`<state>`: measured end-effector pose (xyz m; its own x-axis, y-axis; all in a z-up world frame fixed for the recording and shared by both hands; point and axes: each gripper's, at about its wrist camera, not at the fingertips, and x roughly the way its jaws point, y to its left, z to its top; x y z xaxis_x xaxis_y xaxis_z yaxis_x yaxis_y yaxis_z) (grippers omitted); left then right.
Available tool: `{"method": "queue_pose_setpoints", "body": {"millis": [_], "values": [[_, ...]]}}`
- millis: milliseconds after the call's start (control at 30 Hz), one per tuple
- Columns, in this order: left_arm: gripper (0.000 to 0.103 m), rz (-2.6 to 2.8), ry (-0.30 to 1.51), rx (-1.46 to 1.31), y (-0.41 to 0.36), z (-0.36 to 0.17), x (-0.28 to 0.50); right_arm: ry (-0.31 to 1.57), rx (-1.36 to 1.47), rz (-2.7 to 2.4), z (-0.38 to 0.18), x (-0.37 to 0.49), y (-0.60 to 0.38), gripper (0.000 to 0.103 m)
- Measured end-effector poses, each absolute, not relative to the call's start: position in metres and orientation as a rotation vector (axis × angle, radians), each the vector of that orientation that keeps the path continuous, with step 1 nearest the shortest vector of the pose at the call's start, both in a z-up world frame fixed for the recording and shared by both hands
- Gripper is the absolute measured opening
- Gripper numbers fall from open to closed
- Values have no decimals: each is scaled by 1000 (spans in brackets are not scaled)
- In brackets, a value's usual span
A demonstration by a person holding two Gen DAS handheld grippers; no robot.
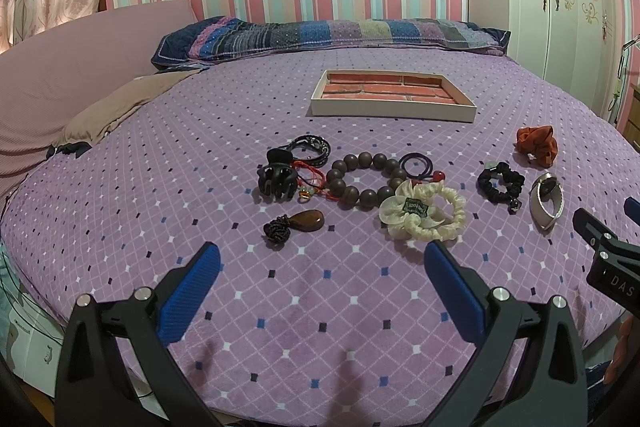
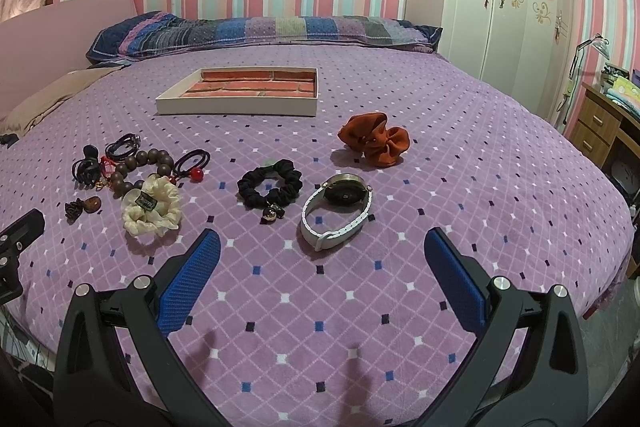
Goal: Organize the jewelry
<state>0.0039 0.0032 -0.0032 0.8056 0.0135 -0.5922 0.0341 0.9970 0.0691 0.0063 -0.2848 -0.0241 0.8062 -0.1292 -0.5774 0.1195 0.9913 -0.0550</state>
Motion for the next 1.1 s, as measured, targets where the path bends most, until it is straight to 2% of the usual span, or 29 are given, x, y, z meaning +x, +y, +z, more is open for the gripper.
{"method": "queue_pose_setpoints", "body": {"millis": [1100], "values": [[99, -28, 728, 14, 19, -16, 26, 653, -44, -201, -34, 23, -299, 99]]}}
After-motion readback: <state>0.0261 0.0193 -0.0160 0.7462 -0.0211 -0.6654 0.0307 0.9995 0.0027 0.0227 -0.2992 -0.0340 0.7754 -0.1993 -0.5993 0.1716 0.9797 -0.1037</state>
